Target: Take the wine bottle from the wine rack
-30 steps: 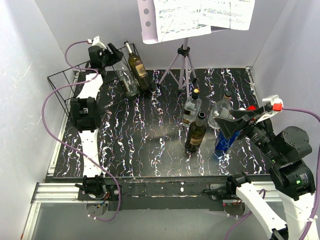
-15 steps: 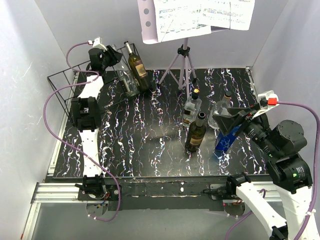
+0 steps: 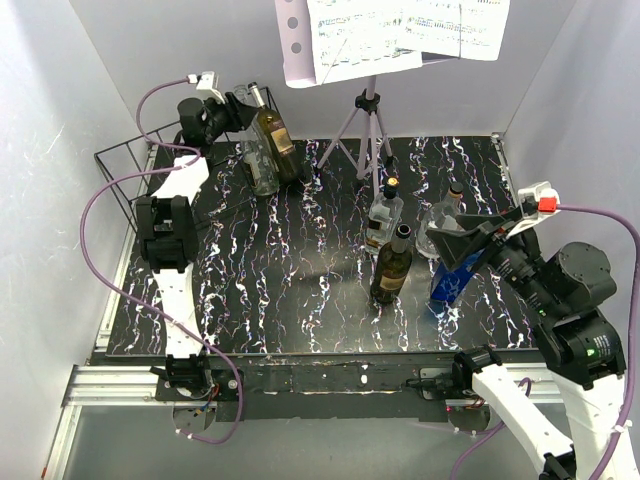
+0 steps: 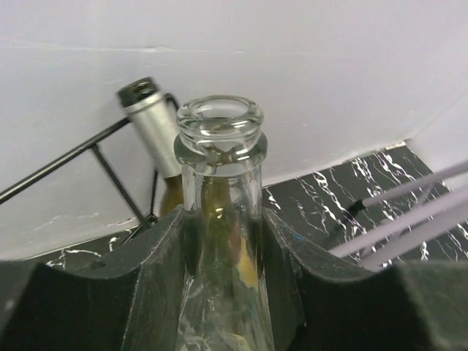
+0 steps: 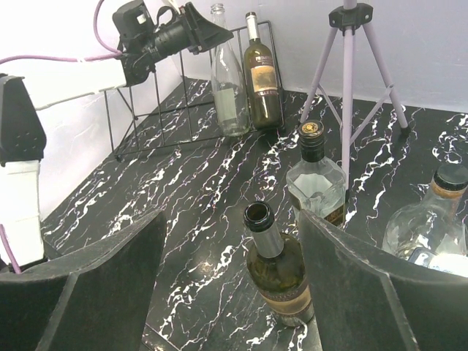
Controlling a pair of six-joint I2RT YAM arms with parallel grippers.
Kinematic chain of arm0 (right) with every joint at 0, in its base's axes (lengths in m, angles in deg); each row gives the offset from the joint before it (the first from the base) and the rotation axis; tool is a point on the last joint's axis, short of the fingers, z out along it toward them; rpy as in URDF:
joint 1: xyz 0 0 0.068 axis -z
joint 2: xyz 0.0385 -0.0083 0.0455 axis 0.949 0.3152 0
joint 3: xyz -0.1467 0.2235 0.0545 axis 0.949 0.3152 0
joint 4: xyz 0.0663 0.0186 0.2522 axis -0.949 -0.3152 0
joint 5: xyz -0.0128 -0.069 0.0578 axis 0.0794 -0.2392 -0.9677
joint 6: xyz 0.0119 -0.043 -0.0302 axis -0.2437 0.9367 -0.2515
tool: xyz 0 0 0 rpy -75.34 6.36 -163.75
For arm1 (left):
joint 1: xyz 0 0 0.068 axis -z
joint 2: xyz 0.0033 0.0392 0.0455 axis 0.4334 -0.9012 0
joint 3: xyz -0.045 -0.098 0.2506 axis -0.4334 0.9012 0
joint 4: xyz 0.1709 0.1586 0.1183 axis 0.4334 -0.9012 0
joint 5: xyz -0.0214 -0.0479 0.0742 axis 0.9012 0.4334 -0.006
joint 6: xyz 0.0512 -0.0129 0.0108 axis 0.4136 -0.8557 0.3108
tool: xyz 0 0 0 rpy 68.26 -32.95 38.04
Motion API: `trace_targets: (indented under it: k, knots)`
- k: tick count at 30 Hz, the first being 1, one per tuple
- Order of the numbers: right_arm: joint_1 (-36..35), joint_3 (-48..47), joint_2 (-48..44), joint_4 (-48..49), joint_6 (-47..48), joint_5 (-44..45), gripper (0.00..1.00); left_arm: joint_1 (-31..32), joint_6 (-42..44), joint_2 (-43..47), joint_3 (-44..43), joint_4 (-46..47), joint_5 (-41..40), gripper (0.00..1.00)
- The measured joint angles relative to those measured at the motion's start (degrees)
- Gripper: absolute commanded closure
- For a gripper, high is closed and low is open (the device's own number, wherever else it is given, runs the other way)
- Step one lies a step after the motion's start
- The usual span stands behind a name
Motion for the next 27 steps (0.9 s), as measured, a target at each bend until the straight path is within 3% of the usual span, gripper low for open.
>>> trace_targets:
  k: [17,27]
  knots:
    - [0.00,0.00,-4.26,0.15,-1.99,-0.04,0.19,4.33,10.25,26.97,34.67,11.15,3.13,1.00]
    - [0.00,0.61,-6.95,0.31,-4.04,-0.31,0.20,11.65,12.48,42.16,48.83,14.08,3.06,1.00]
